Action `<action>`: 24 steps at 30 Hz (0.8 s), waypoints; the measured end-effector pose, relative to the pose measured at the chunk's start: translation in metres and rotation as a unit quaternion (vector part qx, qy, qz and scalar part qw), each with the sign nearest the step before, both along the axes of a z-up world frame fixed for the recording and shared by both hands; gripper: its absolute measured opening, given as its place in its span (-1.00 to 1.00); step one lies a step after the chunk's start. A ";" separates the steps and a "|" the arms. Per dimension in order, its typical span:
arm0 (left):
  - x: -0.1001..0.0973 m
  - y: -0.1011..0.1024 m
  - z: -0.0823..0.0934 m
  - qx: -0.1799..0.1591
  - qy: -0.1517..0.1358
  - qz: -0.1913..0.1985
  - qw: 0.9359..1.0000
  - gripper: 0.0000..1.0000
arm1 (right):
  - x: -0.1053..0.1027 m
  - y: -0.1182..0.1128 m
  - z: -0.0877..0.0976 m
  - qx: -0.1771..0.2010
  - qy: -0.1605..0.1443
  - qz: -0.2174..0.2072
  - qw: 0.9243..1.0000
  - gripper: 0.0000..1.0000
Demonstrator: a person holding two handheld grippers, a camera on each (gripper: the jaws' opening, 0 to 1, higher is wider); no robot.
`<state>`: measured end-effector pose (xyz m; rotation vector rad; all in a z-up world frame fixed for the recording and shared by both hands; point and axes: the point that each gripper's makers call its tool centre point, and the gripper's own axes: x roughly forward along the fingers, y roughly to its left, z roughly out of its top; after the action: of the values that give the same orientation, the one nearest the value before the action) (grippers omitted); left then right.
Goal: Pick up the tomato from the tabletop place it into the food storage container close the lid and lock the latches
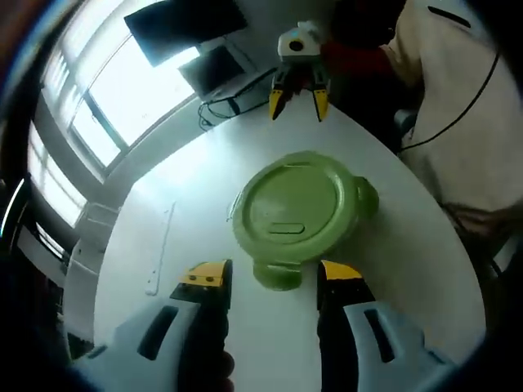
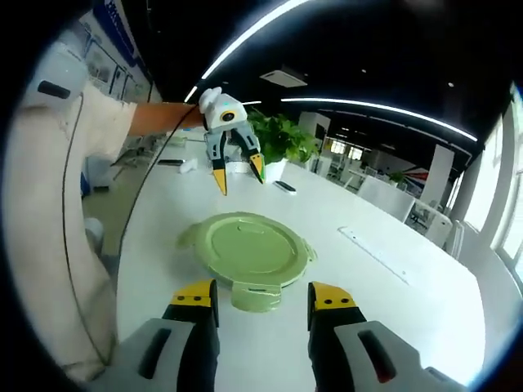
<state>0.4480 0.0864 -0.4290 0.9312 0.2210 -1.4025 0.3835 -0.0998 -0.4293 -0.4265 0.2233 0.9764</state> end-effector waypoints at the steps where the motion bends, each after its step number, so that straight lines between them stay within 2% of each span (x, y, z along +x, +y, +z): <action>1: 0.000 -0.001 0.002 0.001 -0.003 -0.003 1.000 -0.36 | 0.000 0.000 0.000 0.001 0.000 -0.001 1.000 -0.23; 6: 0.004 -0.007 0.015 -0.015 -0.010 -0.013 1.000 -0.36 | -0.003 -0.003 0.007 0.009 -0.004 -0.012 1.000 -0.23; 12: 0.002 -0.014 0.019 -0.003 -0.019 -0.026 0.999 -0.36 | -0.005 -0.007 0.014 0.005 -0.012 -0.021 1.000 -0.23; 16: -0.001 -0.022 0.029 -0.015 -0.023 -0.032 0.999 -0.36 | -0.007 -0.009 0.023 0.009 -0.019 -0.023 0.999 -0.23; 24: -0.007 -0.031 0.030 -0.007 -0.026 -0.042 0.999 -0.35 | -0.012 -0.008 0.028 0.013 -0.029 -0.022 0.999 -0.23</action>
<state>0.4412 0.0554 -0.3986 0.9736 0.1345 -1.4532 0.3712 -0.1083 -0.4016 -0.4245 0.1674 0.9209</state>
